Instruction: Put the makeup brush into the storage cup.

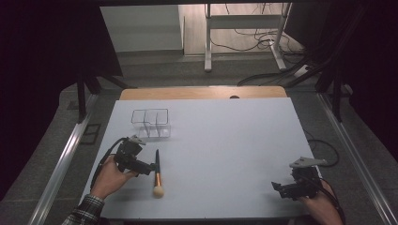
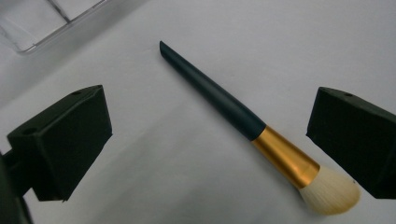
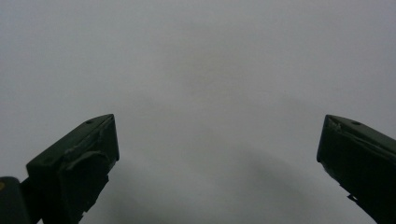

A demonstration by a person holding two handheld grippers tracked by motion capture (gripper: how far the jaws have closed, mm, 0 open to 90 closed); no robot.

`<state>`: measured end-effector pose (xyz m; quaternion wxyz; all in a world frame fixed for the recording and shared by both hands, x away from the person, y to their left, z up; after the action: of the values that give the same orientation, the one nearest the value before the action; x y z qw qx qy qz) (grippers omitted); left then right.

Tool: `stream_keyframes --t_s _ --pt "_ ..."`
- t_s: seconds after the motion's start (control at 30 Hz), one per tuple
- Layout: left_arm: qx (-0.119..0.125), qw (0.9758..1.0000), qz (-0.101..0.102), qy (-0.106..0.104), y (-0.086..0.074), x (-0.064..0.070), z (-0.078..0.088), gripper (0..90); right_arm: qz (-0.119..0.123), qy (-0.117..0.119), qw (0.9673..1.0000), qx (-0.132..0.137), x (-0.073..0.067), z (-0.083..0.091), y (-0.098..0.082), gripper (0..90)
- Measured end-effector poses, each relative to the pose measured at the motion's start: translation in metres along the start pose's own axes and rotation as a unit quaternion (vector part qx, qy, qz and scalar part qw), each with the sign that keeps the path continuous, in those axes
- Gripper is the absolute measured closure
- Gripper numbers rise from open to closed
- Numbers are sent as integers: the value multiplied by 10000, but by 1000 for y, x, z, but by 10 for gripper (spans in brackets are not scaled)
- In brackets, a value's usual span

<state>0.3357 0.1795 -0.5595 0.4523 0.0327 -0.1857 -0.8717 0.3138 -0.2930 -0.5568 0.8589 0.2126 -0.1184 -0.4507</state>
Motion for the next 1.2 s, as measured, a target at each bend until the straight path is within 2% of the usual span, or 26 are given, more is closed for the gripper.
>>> stream_keyframes --t_s 0.17,0.43,0.57,0.8,0.9,1.03,1.2 --pt "-104 9999 -74 -83 8 6 -3 0 31 26 10000 -36 -1 -1 -1 0" --pt "-177 9995 -226 -88 22 16 -8 0 56 33 10000 -60 -1 -2 -1 0" --pt "-207 9995 -218 -102 24 17 -8 0 63 15 10000 -63 -1 -2 -1 0" --pt "-378 9991 -127 -153 15 17 -19 1 67 34 9999 -105 -1 -3 -2 0" --pt "-579 9981 -120 -159 7 21 -30 7 103 27 9999 -126 -2 -4 -2 0" --pt "-706 9974 -107 -124 2 24 -37 13 116 34 9999 -120 -2 -4 -3 0" --pt "-758 9970 -46 -128 -2 26 -41 26 146 61 9998 -124 -2 -4 -3 0"
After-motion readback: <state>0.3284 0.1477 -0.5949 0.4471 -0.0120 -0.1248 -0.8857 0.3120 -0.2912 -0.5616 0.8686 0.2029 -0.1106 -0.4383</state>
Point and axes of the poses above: each handheld gripper's, and its own axes: z roughly backward along the jaws, y roughly out of its top, x roughly to its right, the point moved 9 cm from there along -z, roughly forward along the jaws, and after that the axes turned 9 degrees about -x, right-handed, at the moved point
